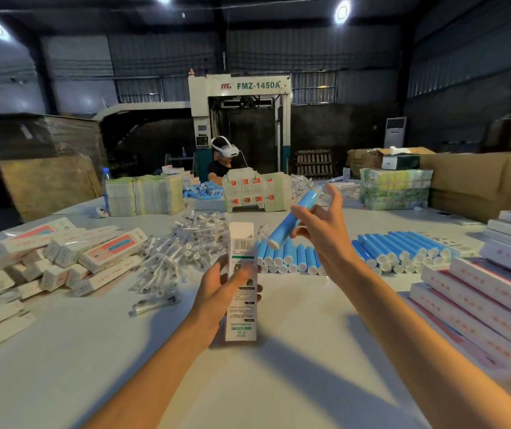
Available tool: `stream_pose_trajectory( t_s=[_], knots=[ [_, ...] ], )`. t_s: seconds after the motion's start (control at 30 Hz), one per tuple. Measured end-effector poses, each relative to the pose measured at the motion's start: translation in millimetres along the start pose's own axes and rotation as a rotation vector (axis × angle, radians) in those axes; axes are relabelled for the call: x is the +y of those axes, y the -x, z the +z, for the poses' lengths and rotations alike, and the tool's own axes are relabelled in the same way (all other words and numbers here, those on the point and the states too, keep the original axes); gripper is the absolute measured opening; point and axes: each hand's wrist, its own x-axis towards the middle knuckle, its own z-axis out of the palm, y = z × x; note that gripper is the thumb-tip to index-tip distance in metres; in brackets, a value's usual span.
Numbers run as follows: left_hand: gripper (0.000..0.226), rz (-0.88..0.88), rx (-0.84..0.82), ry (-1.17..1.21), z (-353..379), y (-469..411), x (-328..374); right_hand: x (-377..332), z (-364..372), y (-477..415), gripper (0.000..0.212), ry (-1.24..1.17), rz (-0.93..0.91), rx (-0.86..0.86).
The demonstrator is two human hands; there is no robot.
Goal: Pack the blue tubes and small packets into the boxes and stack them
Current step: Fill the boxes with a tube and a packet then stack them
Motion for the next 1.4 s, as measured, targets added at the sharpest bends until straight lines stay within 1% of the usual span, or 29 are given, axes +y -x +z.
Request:
stream_pose_trajectory(
  t_s=[0.1,0.2,0.27,0.4,0.47,0.53,0.6,0.67,0.7,0.77,0.8,0.83,0.9,1.0,1.07,1.13,1.2,1.27,1.33,1.4],
  knots=[
    [0.044,-0.004,-0.038,-0.022,3.6,2.7,1.2,-5.9,7.1,-2.3,0.083,-0.097,-0.012,-0.022],
    [0.046,-0.006,-0.056,-0.023,4.5,5.4,2.1,-3.5,14.2,-5.4,0.082,-0.097,-0.018,-0.044],
    [0.047,0.001,-0.069,-0.038,4.5,5.4,3.0,0.8,17.3,-7.9,0.082,-0.095,-0.016,-0.02],
    [0.057,0.011,-0.089,-0.062,3.2,4.0,2.8,4.6,21.0,-12.0,0.077,-0.003,-0.044,-0.005],
    [0.057,0.007,-0.089,-0.087,1.1,2.1,0.3,2.0,22.2,-16.0,0.076,0.124,-0.09,-0.042],
    [0.054,0.02,-0.096,-0.117,1.0,0.5,-2.3,-4.0,21.5,-21.6,0.076,0.271,-0.085,-0.15],
    [0.051,0.042,-0.093,-0.121,2.7,-0.4,-3.9,-9.5,22.6,-25.6,0.073,0.408,-0.021,-0.335],
    [0.045,0.054,-0.073,-0.108,3.6,-1.0,-4.8,-8.2,27.0,-24.0,0.061,0.532,0.015,-0.472],
    [0.041,0.057,-0.055,-0.1,3.2,-1.8,-5.1,-3.1,30.0,-22.1,0.052,0.578,-0.005,-0.492],
    [0.034,0.058,-0.006,-0.073,1.4,-3.5,-5.7,12.5,36.5,-16.2,0.033,0.668,-0.092,-0.486],
    [0.031,0.06,0.023,-0.059,0.6,-4.1,-5.7,20.8,38.7,-12.8,0.026,0.708,-0.132,-0.482],
    [0.029,0.064,0.06,-0.054,-1.0,-4.9,-6.2,29.5,40.4,-9.8,0.024,0.728,-0.156,-0.478],
    [0.024,0.077,0.184,-0.08,-6.3,-6.4,-8.3,46.7,42.0,-4.0,0.024,0.698,-0.159,-0.456],
    [0.014,0.07,0.501,-0.192,-26.2,-12.0,-14.0,69.5,43.3,0.1,0.022,0.677,-0.136,-0.342],
    [0.024,0.059,0.663,-0.192,-43.0,-15.0,-14.8,84.0,44.9,-0.6,0.025,0.736,-0.109,-0.273],
    [0.034,0.034,0.767,-0.196,-56.6,-17.3,-13.6,97.2,46.9,-2.8,0.031,0.81,-0.101,-0.24],
    [0.038,0.018,0.818,-0.197,-63.8,-19.8,-13.6,107.8,48.0,-9.9,0.037,0.879,-0.099,-0.2],
    [0.037,0.018,0.824,-0.176,-64.3,-21.7,-13.6,116.7,50.4,-21.5,0.041,0.964,-0.1,-0.184],
    [0.032,0.033,0.804,-0.145,-62.2,-22.7,-14.1,124.4,55.3,-35.3,0.039,1.062,-0.117,-0.214],
    [0.023,0.05,0.776,-0.138,-60.2,-23.4,-15.1,129.1,62.8,-49.3,0.038,1.148,-0.138,-0.253]
  ],
)
